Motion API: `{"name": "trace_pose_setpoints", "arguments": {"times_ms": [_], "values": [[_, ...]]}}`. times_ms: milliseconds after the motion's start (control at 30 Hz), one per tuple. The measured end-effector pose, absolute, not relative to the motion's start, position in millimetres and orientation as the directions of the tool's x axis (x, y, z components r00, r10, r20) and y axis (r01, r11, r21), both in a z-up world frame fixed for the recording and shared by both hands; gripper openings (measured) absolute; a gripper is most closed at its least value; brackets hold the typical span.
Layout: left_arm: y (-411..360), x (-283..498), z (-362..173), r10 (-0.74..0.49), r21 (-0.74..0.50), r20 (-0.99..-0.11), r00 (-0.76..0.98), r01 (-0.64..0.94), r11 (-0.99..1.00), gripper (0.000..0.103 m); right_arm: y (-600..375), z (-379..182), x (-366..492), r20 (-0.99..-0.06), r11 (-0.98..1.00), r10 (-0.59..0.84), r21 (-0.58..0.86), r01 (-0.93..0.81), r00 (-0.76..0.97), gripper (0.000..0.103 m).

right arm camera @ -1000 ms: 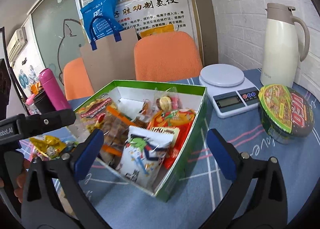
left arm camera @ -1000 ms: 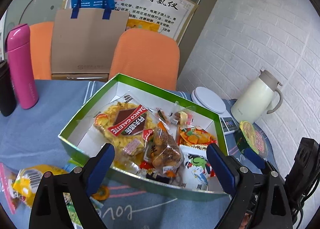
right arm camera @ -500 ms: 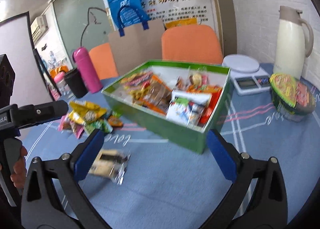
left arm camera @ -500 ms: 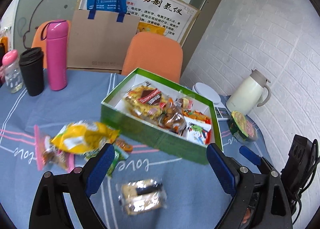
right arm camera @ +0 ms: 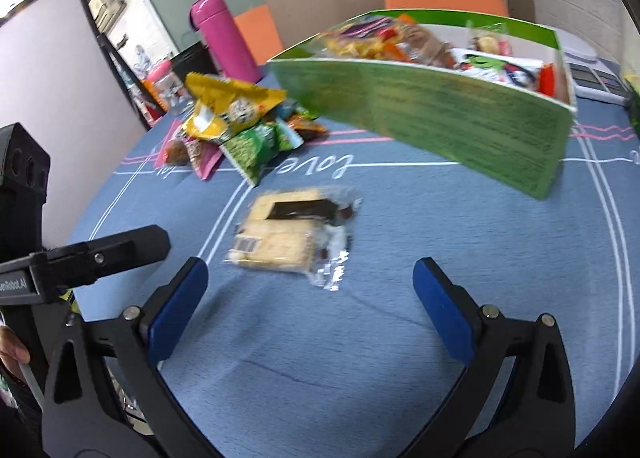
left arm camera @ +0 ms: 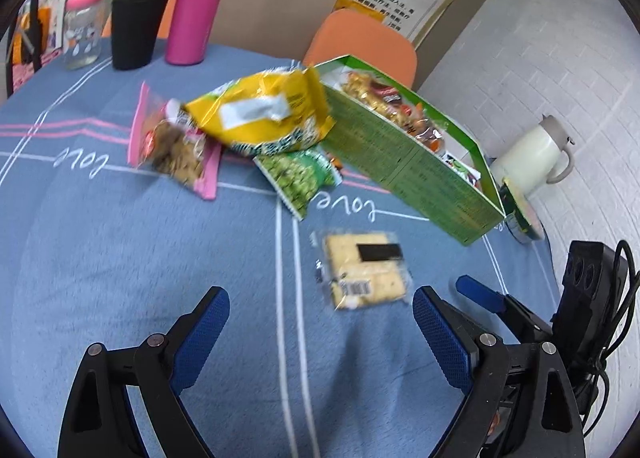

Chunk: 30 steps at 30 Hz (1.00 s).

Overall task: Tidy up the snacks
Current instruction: 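Lower the right tool over the white cracker pack and grasp it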

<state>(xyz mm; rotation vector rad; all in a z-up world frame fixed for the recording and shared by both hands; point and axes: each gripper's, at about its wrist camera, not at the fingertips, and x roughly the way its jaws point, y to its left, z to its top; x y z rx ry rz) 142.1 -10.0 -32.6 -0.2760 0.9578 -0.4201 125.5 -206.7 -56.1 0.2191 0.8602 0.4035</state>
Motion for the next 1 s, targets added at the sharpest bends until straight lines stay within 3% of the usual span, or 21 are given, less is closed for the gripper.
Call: {"name": "trace_pose_setpoints", "arguments": {"times_ms": [333, 600, 1000], "values": [[8, 148, -35, -0.463, -0.425, -0.72, 0.517, 0.198, 0.883, 0.095, -184, -53, 122, -0.697, 0.863, 0.5, 0.347, -0.367, 0.515, 0.072], [33, 148, -31, -0.46, -0.453, -0.7, 0.547, 0.157, 0.877, 0.095, -173, -29, 157, -0.664, 0.887, 0.452, 0.265, -0.377, 0.596, 0.072], [36, 155, -28, -0.473, -0.454, -0.684, 0.555, 0.184, 0.872, 0.095, -157, -57, 155, -0.749, 0.877, 0.433, 0.222, -0.426, 0.501, 0.074]]}}
